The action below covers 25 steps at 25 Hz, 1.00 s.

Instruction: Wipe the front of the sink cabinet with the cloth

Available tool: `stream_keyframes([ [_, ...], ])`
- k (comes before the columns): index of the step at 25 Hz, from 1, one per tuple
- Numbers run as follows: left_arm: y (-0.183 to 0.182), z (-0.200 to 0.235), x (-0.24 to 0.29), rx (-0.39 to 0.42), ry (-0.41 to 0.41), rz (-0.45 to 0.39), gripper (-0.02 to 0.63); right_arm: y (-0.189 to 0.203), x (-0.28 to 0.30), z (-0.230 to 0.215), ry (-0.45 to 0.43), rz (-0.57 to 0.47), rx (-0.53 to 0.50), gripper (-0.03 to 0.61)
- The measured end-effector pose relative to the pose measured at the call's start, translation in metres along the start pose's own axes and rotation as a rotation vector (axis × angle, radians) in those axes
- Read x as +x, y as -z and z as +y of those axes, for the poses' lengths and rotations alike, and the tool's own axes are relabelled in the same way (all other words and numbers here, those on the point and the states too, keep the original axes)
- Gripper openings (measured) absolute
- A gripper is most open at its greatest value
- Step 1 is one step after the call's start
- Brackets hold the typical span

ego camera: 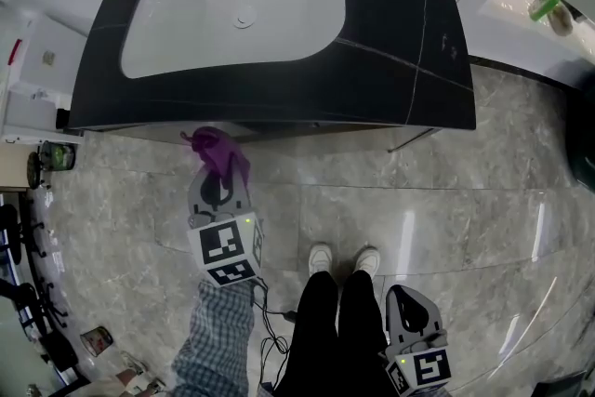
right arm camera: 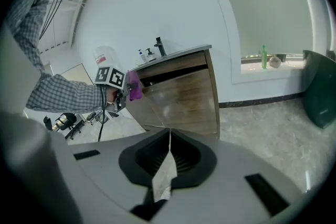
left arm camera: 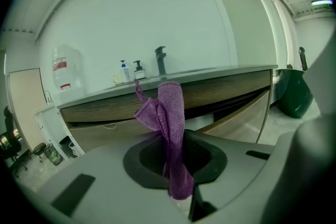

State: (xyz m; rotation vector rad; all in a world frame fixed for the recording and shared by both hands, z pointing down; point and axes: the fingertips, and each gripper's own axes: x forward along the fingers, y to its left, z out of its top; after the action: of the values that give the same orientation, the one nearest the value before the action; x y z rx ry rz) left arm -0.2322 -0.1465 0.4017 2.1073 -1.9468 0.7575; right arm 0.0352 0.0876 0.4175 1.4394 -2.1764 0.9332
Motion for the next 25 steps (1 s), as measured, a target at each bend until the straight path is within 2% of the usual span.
stream_keyframes([
  [5,-0.004,-0.024,0.012,-0.023,0.024,0.002,0.054,0.010,-0.007,-0.016,0.017,0.009,0.029,0.021],
  [16,-0.017,-0.100,0.018,-0.008,0.153,-0.036,0.054,0.020,-0.017,-0.044,0.033,0.002,0.073,0.021],
  [25,-0.029,-0.146,0.019,-0.002,0.220,-0.067,0.054,0.032,-0.032,-0.065,0.080,0.003,0.119,0.021],
])
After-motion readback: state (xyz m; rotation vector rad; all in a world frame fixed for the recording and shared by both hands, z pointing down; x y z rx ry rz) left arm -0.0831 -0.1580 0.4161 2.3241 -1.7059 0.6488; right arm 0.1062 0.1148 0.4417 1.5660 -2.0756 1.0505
